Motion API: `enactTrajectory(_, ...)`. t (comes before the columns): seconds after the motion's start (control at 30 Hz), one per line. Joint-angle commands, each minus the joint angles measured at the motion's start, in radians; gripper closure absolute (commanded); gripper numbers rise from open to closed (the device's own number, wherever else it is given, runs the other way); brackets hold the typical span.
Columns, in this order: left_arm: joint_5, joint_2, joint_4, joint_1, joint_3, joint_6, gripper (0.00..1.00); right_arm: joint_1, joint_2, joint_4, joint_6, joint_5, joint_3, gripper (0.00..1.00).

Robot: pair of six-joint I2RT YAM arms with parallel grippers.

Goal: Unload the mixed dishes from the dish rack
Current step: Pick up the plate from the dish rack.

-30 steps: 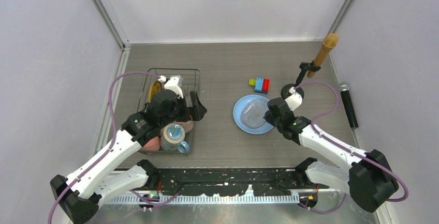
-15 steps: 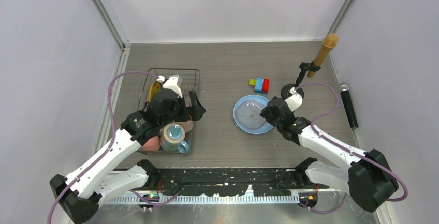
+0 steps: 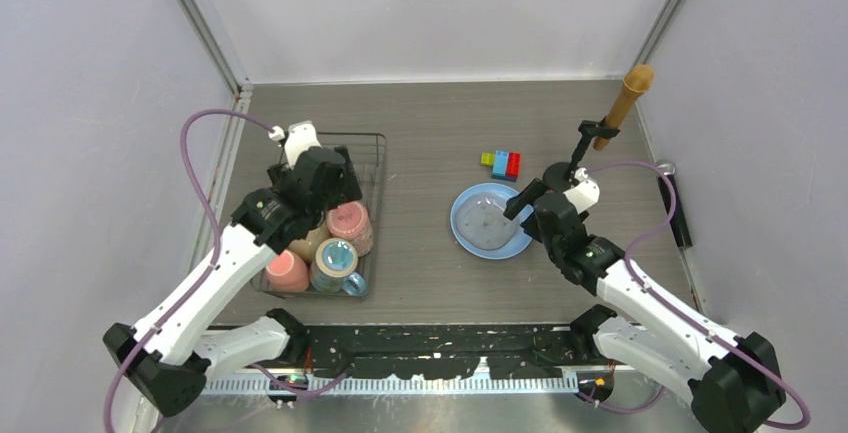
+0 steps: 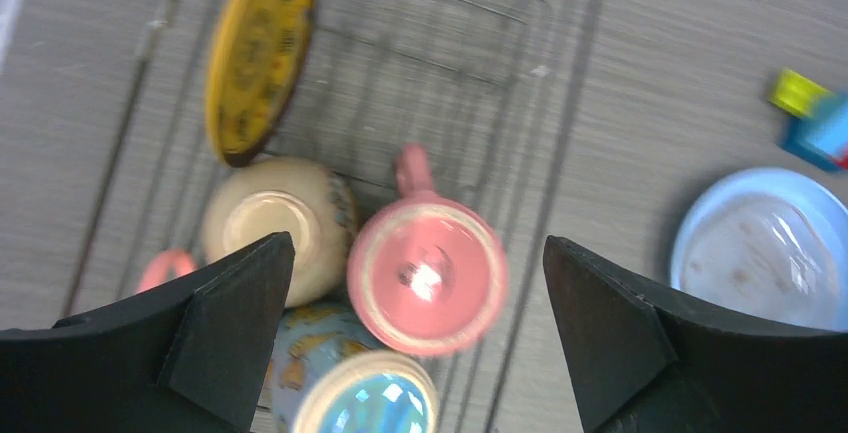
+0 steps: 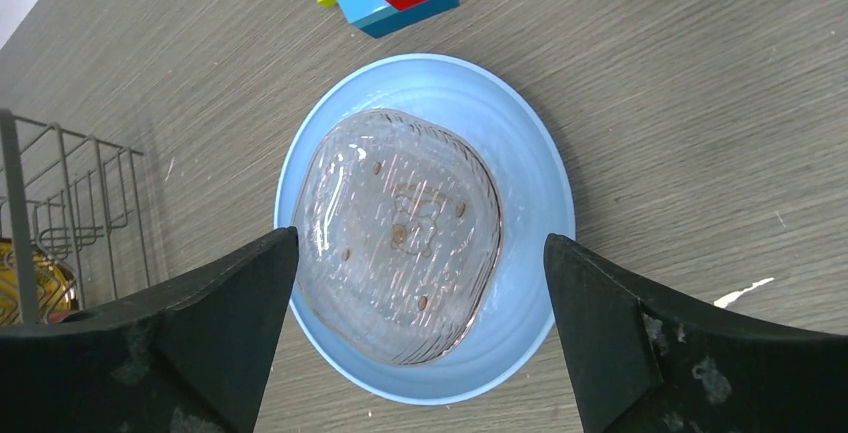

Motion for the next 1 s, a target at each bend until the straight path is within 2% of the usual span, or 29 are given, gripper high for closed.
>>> enactTrajectory(0.0, -0.074, 0.059, -0.057, 0.168, 0.041, -0.012, 0.00, -0.004, -0.043, 0.010, -0.079, -0.023, -0.019, 0.00)
enactTrajectory(0.07, -0.079, 0.075, -0.018, 0.243, 0.028, 0.027, 0.00, -0.004, -0.062, 0.011, -0.095, -0.046, -0.034, 0.00)
enactTrajectory(0.2, -0.087, 0.087, 0.093, 0.323, -0.008, 0.122, 0.00, -0.004, -0.111, 0.003, -0.115, -0.087, -0.059, 0.00)
enactTrajectory(0.27, -0.096, 0.098, 0.186, 0.343, -0.054, 0.166, 0.00, -0.004, -0.143, 0.001, -0.118, -0.090, -0.075, 0.00)
enactTrajectory(0.5, -0.068, 0.189, 0.294, 0.381, -0.123, 0.259, 0.00, -0.004, -0.230, -0.040, -0.116, -0.027, -0.095, 0.00)
enactTrajectory(0.63, -0.040, 0.198, 0.342, 0.400, -0.153, 0.277, 0.05, -0.004, -0.242, -0.060, -0.116, -0.023, -0.099, 0.00)
enactTrajectory(0.87, -0.054, 0.220, 0.445, 0.426, -0.215, 0.307, 0.23, -0.004, -0.247, -0.087, -0.096, 0.009, -0.100, 0.00)
enactTrajectory(0.97, -0.013, 0.252, 0.444, 0.436, -0.209, 0.307, 0.35, -0.004, -0.258, -0.089, -0.097, 0.023, -0.097, 0.00)
